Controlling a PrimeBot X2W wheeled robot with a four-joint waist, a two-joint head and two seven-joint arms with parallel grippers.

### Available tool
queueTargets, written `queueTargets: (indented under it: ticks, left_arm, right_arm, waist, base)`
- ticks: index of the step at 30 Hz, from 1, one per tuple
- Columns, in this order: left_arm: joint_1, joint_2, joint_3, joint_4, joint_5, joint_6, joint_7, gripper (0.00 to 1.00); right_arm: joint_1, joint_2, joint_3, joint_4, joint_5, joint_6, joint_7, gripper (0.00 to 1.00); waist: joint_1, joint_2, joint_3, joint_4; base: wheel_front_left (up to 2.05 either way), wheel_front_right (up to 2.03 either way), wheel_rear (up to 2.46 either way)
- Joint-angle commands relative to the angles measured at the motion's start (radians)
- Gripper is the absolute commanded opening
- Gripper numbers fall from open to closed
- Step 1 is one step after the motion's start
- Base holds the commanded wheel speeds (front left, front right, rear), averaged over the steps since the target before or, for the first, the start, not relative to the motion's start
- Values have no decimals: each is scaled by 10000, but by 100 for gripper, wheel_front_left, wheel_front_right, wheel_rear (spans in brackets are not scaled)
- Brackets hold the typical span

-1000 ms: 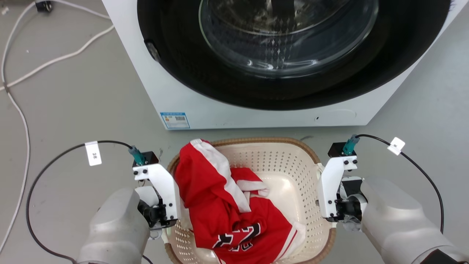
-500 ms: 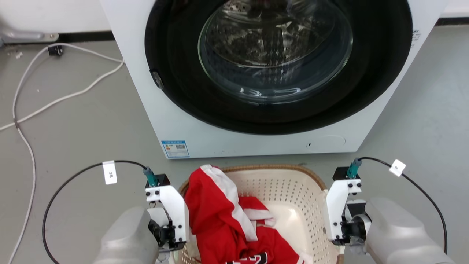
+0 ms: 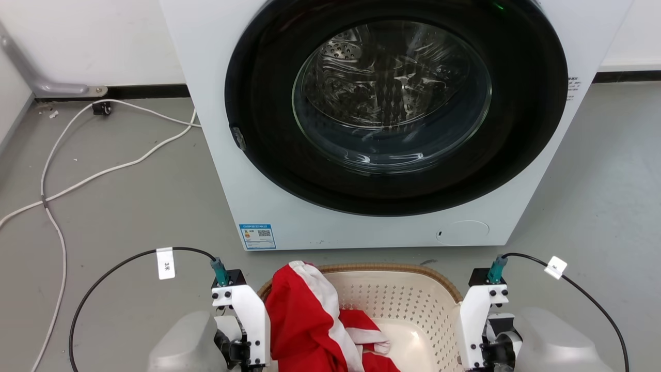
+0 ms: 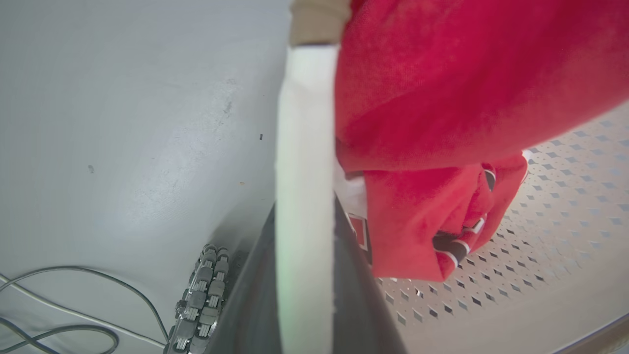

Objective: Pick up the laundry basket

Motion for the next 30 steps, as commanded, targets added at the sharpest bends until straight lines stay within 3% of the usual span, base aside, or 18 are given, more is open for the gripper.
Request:
queueTargets:
  ticks: [1,30]
  left_arm:
    - [129,-34,-16,-53,-77,-44,24,0]
    - [204,-14,-408,-52,-436,-46,-82,0]
  right_arm:
    - [186,21,45,15,19,29,39,0]
    - [280,107,-44,25,-38,29,78,0]
  waist:
    - [1,-1,-42,10]
    - [1,-1,-121,45]
  base:
    - [0,0,0]
    - [0,0,0]
